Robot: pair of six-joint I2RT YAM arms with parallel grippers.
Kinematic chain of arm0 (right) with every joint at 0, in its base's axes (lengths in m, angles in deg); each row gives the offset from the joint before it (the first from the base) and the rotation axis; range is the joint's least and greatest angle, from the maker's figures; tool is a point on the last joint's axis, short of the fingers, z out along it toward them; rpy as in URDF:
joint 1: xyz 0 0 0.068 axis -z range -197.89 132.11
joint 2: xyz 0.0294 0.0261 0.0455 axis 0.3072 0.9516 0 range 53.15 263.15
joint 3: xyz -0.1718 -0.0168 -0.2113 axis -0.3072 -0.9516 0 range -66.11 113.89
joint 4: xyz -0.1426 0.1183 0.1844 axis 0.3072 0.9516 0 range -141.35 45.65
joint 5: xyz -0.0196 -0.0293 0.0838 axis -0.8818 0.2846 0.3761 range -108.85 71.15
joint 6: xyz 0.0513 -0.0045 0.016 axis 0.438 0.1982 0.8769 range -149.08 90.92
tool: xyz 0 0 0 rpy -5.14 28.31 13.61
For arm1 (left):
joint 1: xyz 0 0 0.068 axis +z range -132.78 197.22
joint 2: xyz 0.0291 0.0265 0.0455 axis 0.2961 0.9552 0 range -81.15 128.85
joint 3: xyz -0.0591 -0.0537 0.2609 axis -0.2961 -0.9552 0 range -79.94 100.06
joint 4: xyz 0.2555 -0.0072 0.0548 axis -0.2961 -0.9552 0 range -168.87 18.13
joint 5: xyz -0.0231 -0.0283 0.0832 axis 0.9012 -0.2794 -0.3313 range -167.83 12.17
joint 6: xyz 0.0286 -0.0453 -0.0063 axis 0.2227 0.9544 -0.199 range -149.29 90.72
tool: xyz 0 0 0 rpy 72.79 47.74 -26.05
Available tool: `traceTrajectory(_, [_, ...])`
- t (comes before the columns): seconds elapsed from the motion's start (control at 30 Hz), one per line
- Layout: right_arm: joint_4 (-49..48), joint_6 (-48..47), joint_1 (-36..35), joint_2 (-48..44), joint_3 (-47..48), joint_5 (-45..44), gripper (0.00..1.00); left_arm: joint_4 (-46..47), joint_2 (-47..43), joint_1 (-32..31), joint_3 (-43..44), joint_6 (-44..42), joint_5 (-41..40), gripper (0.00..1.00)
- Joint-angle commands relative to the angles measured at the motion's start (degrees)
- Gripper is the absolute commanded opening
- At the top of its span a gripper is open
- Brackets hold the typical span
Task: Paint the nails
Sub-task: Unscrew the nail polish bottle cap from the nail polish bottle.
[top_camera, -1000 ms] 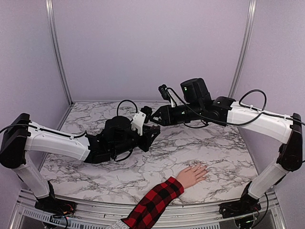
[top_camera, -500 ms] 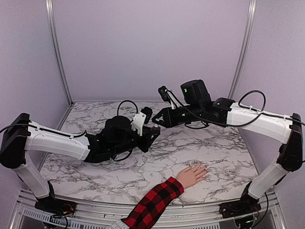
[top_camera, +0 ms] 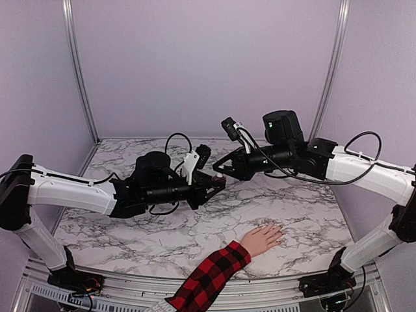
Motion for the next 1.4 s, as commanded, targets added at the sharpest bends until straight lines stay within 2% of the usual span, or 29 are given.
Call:
traceTrajectory(0.0, [-7.9,-5.1,-0.9,-2.4,-0.6,5.5,0.0,4.5,-2.0,-1.5,-0.8,-2.2,15.8,0.0])
traceTrajectory(0.33, [-14.1,-7.5,-0.8,-7.2,-4.6,18.5,0.0,5.9,-4.0,-2.6,-1.9,-4.5,27.3,0.0])
traceTrajectory(0.57, [-15.8,-8.9,-0.8,-7.3,-5.0,28.9,0.0,6.7,-4.9,-3.7,-1.6,-5.5,34.2,0.0])
traceTrajectory(0.7, [-15.4,-10.0,-0.9,-7.1,-4.3,31.7,0.0,6.8,-5.4,-3.8,-1.7,-5.8,35.8,0.0])
traceTrajectory(0.83, [-14.5,-11.6,-0.9,-7.1,-3.5,32.4,0.01,6.8,-6.2,-3.8,-2.5,-6.6,33.6,0.0])
traceTrajectory(1.1, [-11.7,-10.5,-0.9,-8.0,-2.4,24.8,0.41,6.4,-8.9,-3.7,-5.7,-9.0,21.0,0.0])
traceTrajectory(1.27, [-9.9,-6.0,-0.8,-8.5,-1.5,15.6,0.61,5.1,-9.7,-3.6,-6.9,-9.0,7.9,0.0])
traceTrajectory(1.37, [-8.0,-3.2,-0.7,-8.5,-0.7,9.0,0.66,3.9,-9.5,-3.6,-7.3,-8.1,1.3,0.0])
